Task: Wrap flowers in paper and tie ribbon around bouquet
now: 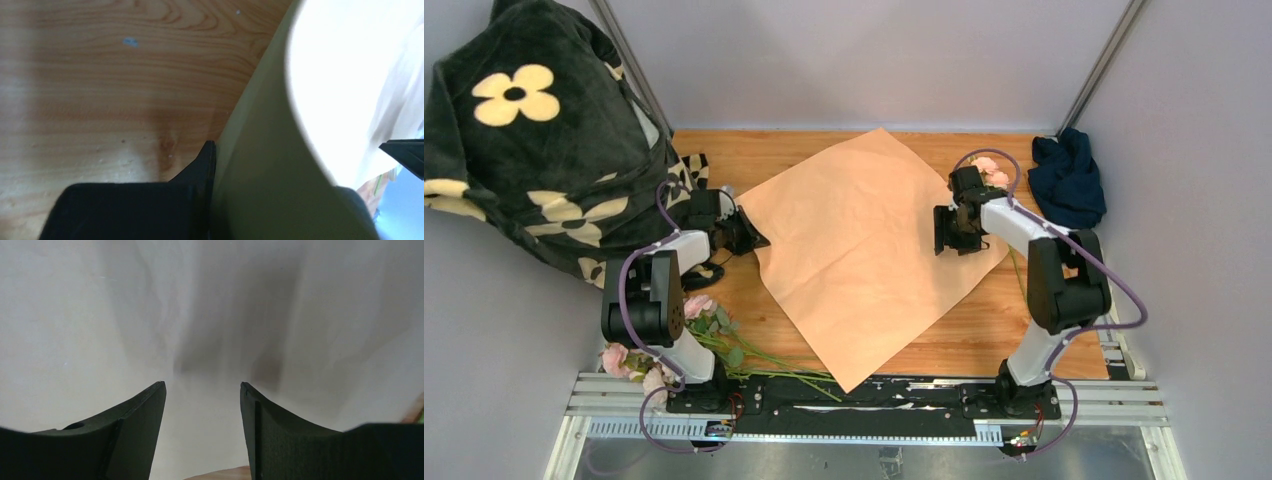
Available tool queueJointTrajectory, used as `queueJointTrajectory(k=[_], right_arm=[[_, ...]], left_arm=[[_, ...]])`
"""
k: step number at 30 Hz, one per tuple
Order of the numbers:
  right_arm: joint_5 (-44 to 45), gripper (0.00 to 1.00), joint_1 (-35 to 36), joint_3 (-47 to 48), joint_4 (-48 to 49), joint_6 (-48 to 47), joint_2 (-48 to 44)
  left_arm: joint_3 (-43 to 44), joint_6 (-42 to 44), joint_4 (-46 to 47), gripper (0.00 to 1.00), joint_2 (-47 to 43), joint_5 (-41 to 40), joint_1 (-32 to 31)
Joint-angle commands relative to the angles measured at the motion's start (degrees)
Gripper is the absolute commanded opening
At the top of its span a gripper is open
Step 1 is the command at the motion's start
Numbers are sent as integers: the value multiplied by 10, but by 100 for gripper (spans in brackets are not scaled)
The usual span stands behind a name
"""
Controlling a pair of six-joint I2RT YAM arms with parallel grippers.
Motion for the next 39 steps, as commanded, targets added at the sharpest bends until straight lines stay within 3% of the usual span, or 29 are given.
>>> queueJointTrajectory(k=[1,4,7,9,12,17,21,27,29,30,31,35,39], right_arm=[[15,61,-10,60,-31,-26,48],[71,61,-32,80,-47,-38,15],[104,56,-104,91,-59,-45,-26],[97,61,-152,88,-39,-70,-32],[17,81,-180,130,-18,-126,32],[24,82,-187,303,-113,-142,204],[75,58,-193,392,-149,-157,305],[40,52,-198,460,-162,-166,388],[43,32,-201,472,-172,-173,408],[53,10,-204,477,-176,-178,415],[71,3,-209,486,-182,-179,415],[174,0,-227,536,-205,-177,347],[213,0,-229,563,-209,-141,189]], left_arm=[[-27,-45,9,0,-44,-72,4],[-20,-28,-1,0,-52,-80,7],[-11,-14,-30,0,-47,-65,7],[-11,-11,-31,0,-43,-59,7],[-1,-7,-45,0,-31,-57,7],[-1,3,-64,0,-36,-60,6],[-10,16,-68,0,-46,-66,7],[-11,32,-85,0,-39,-70,7],[-12,33,-87,0,-37,-71,7],[-13,33,-86,0,-36,-70,6],[-13,32,-85,0,-35,-70,6],[-18,13,-61,0,-25,-62,0],[-24,-29,-14,0,-6,-49,-36]])
